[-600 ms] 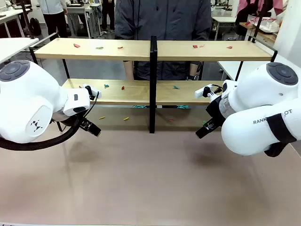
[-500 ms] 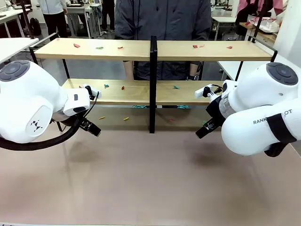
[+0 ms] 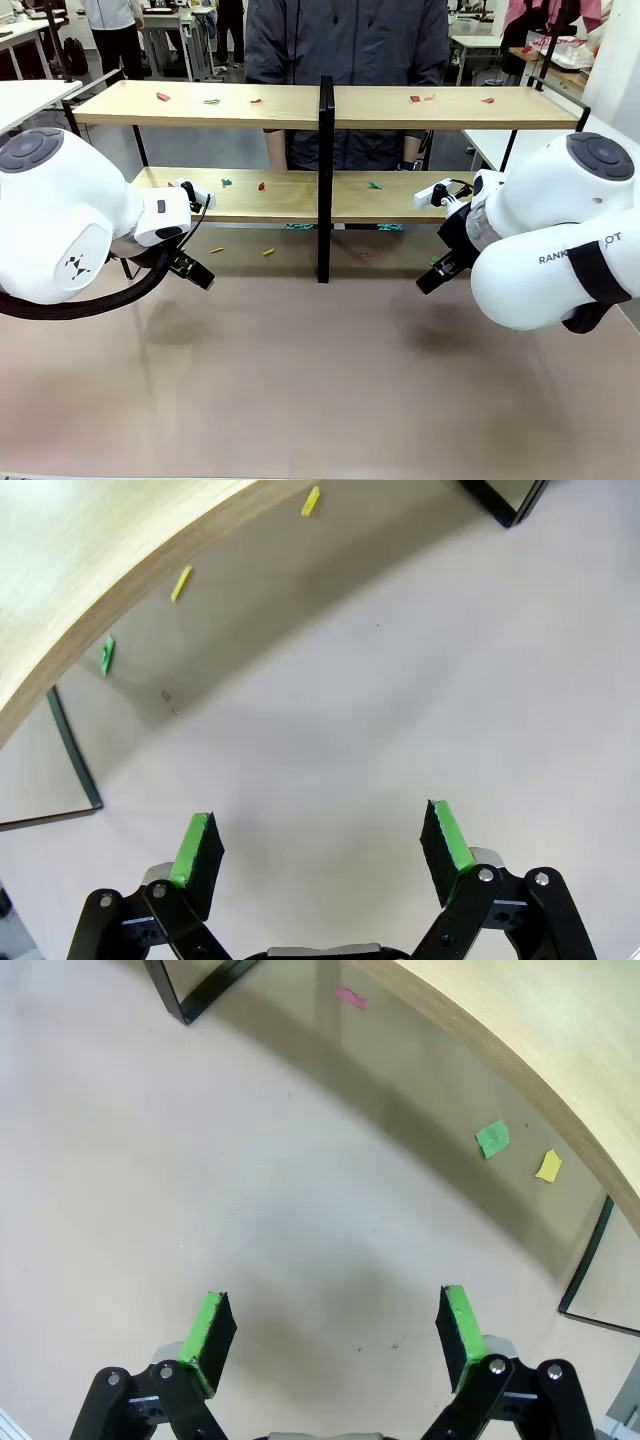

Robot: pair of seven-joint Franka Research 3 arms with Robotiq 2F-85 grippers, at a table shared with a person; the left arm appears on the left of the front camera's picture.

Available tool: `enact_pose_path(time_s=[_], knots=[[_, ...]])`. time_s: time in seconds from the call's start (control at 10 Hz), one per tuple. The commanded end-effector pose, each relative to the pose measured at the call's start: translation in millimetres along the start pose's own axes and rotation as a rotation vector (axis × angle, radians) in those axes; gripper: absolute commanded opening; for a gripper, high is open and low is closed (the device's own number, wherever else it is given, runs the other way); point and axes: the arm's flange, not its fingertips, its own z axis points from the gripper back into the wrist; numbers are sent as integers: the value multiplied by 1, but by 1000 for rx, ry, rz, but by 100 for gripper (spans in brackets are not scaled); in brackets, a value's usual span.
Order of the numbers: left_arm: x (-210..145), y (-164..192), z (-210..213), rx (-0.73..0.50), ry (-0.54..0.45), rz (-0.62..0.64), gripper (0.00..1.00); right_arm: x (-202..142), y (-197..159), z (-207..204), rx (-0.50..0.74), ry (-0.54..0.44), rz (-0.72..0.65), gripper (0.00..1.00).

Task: Clean the shelves.
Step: Pick up the Duster when the human hands it over.

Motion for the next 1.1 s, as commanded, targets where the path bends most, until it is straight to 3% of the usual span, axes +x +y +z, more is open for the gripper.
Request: enact_pose_path(time_s=[0.0, 0.5, 0.6, 0.8, 1.0], knots=[[0, 0, 0, 0, 0, -1, 100, 0, 0, 0, 0, 0, -1, 100], [0, 0, 0, 0, 0, 0, 100, 0, 0, 0, 0, 0, 0, 100], [-6, -1, 45, -200, -17, -96, 100, 2, -4, 34, 28, -49, 34, 100], [-51, 21, 147, -190, -120, -223, 100, -25, -30, 134, 63, -93, 37, 100], [-93, 51, 221, -152, -339, -168, 100, -50, -44, 209, 76, -175, 48, 100]])
